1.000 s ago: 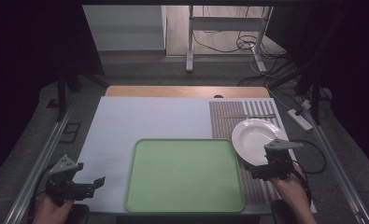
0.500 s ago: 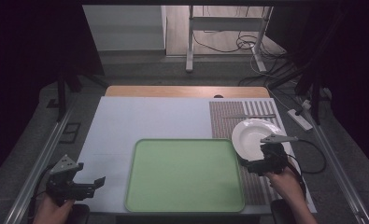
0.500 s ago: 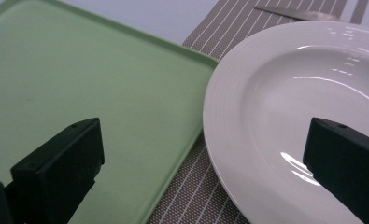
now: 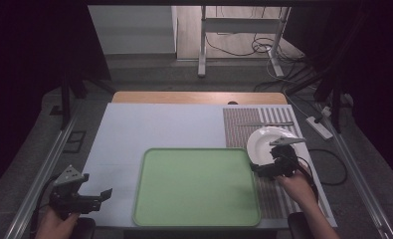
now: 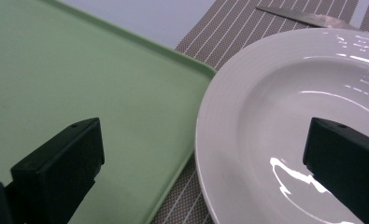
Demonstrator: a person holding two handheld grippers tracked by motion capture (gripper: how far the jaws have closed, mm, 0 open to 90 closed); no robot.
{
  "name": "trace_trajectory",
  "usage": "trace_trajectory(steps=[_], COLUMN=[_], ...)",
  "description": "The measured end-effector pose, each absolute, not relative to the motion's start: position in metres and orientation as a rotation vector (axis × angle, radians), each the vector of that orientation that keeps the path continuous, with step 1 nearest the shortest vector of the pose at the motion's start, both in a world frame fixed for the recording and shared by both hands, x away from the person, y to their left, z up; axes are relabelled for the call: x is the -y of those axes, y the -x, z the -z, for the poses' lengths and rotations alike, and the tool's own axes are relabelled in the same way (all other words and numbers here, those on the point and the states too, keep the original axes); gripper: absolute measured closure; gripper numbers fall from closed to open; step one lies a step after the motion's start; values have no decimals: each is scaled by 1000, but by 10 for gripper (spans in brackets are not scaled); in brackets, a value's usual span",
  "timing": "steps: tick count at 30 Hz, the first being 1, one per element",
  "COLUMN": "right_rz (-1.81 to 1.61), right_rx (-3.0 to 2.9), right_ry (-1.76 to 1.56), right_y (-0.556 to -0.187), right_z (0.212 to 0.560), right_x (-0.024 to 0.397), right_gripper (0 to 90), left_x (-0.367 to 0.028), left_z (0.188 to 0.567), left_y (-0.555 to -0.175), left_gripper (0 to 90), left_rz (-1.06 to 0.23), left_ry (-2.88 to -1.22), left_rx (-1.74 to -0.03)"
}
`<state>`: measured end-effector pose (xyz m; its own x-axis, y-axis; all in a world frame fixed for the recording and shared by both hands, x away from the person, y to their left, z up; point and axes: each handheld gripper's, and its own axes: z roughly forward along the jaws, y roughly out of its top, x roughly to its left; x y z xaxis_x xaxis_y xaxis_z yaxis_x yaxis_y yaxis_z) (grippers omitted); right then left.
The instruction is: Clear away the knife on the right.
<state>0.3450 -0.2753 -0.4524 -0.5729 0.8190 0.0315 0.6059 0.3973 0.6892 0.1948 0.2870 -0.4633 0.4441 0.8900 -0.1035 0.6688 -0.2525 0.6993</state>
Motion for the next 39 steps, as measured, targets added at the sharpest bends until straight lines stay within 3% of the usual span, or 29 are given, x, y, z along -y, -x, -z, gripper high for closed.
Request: trace_trajectory(steps=[39], right_rz=[-833], right_rx=[-2246], right_ry=[-1305], right_y=[-426], right_z=[463], right_x=[292], right_gripper=[0], left_x=[-287], left_z=[463], left_y=[-195], left_gripper=[30], left_rz=[-416], left_ry=[-2013], left_rx=[-1303])
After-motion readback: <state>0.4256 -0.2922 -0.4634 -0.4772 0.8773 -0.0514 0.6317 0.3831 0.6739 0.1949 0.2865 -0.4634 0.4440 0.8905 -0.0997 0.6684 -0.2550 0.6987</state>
